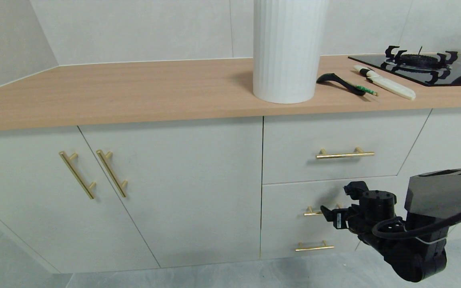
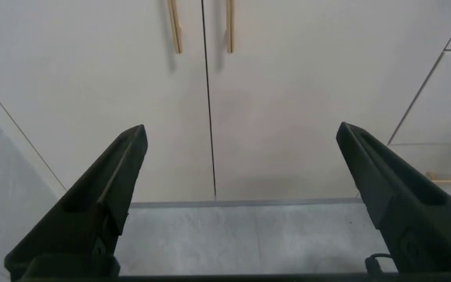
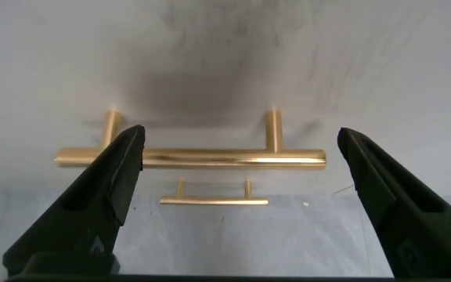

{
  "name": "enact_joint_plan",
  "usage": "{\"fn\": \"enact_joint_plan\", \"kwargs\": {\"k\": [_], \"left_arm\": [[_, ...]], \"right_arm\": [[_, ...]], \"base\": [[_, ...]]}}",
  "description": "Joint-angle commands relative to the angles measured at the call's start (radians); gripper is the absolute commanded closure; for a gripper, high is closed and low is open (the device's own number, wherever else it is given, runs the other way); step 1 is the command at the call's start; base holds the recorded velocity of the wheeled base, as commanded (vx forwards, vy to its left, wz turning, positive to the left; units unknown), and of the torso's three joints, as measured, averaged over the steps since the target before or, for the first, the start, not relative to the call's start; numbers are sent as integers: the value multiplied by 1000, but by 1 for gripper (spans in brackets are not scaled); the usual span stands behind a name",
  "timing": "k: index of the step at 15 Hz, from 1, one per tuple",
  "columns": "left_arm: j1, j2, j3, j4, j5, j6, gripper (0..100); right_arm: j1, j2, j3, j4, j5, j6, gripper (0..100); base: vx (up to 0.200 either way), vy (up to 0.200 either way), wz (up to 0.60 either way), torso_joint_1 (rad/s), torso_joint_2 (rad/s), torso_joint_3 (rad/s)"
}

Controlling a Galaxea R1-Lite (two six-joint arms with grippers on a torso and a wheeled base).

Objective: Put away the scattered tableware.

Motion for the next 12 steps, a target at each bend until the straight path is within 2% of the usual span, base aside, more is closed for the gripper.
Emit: {"fn": "enact_joint_plan", "kwargs": {"k": [1,12], "left_arm": [[0,1,0,0,1,-1,0],[0,1,0,0,1,0,0]], "right_arm": [[-3,31,-25,0,-7,2,0],[-12,67,-11,8,-18,-1,0]], "base": [[0,0,0,0,0,0],[0,0,0,0,0,0]]}}
